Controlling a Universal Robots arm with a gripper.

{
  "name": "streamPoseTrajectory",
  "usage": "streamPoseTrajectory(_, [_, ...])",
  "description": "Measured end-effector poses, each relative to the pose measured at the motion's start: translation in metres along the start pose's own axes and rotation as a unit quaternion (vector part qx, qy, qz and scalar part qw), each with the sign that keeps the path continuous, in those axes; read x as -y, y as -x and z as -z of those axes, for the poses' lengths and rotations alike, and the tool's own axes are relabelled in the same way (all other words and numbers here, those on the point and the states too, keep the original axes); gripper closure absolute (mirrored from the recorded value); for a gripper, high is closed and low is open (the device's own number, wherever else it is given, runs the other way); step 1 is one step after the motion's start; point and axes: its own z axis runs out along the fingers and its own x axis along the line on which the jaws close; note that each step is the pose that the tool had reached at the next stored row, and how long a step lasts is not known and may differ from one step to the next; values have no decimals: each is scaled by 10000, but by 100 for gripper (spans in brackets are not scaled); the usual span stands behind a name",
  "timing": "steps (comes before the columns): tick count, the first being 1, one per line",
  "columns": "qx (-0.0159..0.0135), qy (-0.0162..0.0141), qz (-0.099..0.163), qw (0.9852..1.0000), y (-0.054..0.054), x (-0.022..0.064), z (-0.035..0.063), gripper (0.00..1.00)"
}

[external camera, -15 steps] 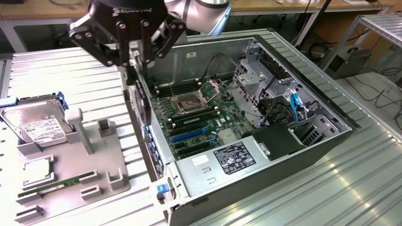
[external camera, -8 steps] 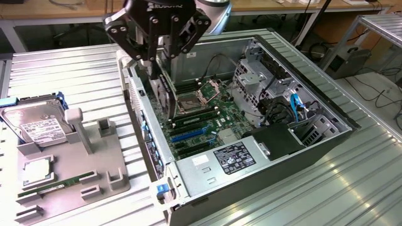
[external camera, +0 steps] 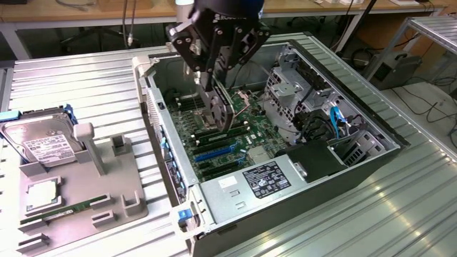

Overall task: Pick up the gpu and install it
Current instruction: 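Pick up the gpu and move the gpu toward the slot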

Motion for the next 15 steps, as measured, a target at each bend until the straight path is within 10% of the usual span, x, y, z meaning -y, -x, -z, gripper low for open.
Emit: streamPoseTrajectory(15, [-14, -28, -2, 10000, 804, -159, -318, 74])
